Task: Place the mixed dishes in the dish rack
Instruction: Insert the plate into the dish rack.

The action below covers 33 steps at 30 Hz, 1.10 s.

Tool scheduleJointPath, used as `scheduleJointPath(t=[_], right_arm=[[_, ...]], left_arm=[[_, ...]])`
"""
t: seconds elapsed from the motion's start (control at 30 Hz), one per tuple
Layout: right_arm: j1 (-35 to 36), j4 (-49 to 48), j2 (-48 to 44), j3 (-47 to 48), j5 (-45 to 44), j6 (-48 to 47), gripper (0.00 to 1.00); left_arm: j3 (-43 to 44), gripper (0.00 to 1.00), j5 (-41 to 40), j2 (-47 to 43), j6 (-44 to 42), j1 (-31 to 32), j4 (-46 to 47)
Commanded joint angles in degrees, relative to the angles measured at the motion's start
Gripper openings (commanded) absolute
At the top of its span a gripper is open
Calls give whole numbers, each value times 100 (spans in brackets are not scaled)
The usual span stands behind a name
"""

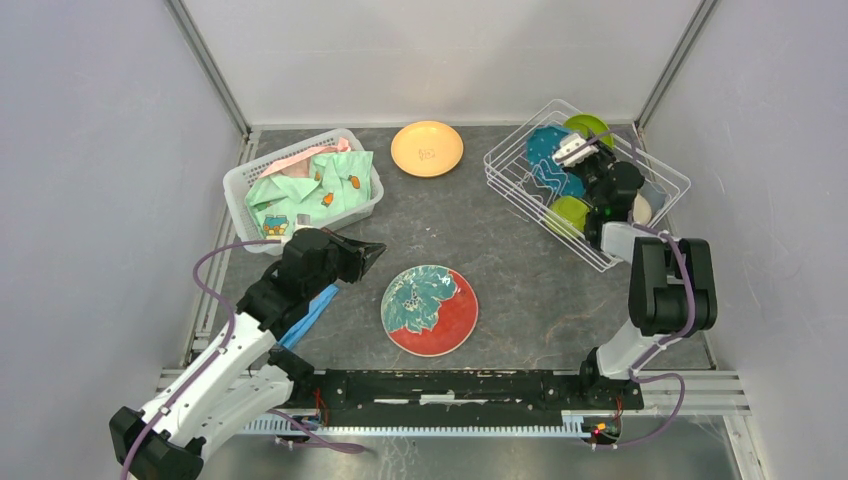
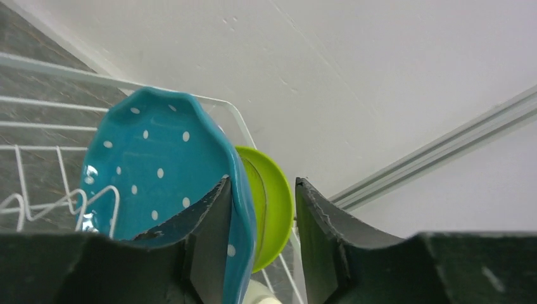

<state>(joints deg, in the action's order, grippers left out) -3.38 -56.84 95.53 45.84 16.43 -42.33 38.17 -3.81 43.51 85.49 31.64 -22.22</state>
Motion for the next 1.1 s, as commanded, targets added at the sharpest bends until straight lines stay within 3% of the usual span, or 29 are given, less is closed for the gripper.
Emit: scheduleJointPath(t=[0.0,0.2,0.37,0.5,0.6,0.73,0.97,1.07], right_arm=[[-14,99,-581,478,-375,1128,50],[31,830,-1221,351,-604,2315,65],[203,2239,-1873,341,-1161,3302,81],[304,3142,-2486,60,-1290,4032,83],[772,4098,-2773,12,-1515,4395,84],[1183,4760,-3291,-470,-1121,5100,90],[1861,4864,-3639,-1480,-336,5885,98],[2354,4818,-3653,-1839,-503,5752,98]], left_arm=[[69,2,-156,49,121,19,107],[94,2,-556,26,121,11,54],[114,2,-491,-51,121,12,93],[140,2,-211,122,121,9,104],[21,2,268,340,121,10,254],[-229,2,461,765,121,14,438],[-768,2,611,1265,121,16,898],[-939,2,636,1504,121,12,1016]])
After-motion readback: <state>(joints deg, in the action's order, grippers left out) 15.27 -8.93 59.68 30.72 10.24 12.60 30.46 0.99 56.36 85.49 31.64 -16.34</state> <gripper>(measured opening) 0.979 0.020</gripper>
